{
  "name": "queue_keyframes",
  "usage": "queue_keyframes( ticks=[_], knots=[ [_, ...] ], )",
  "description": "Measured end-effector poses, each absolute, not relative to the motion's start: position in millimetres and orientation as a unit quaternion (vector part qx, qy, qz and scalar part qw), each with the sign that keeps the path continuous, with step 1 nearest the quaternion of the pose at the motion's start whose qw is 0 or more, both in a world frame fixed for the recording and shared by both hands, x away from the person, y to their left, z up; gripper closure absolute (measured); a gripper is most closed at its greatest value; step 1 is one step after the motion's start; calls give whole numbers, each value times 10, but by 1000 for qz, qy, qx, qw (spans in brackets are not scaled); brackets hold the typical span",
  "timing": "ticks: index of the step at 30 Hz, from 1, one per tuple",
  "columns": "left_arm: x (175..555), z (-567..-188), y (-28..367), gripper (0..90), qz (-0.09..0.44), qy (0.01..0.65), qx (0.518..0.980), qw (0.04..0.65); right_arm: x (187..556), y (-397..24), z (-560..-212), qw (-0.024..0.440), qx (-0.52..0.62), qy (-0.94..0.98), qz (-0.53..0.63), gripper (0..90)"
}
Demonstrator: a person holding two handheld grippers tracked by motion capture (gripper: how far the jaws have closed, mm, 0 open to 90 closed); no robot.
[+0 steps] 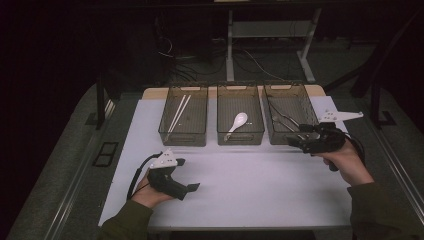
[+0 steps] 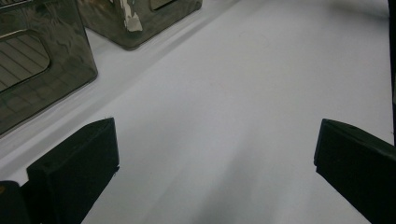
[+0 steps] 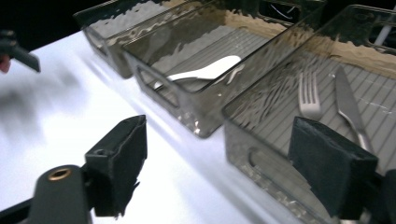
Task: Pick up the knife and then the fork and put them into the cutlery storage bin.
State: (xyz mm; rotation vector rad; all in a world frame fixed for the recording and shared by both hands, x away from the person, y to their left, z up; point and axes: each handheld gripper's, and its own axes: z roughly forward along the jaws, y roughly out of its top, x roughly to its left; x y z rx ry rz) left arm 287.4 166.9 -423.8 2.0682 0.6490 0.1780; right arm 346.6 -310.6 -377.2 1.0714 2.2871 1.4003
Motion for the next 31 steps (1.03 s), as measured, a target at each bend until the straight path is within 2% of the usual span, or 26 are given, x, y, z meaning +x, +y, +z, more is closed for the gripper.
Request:
queue_keyframes(
  ticks=[4,15,25,31],
  knots=[
    [2872,-4234,1655,0,73,262,842,466,3290,-3053,-3887,134,365,786,481,153],
    [2858,-4219,1676,0,77,257,840,471,2897,-2965,-4210,129,358,798,467,147],
    [2850,-4221,1677,0,78,256,840,473,2640,-3061,-4344,127,356,800,466,127],
    [2845,-4217,1680,0,80,257,839,472,2609,-3062,-4346,130,358,799,465,123]
  ],
)
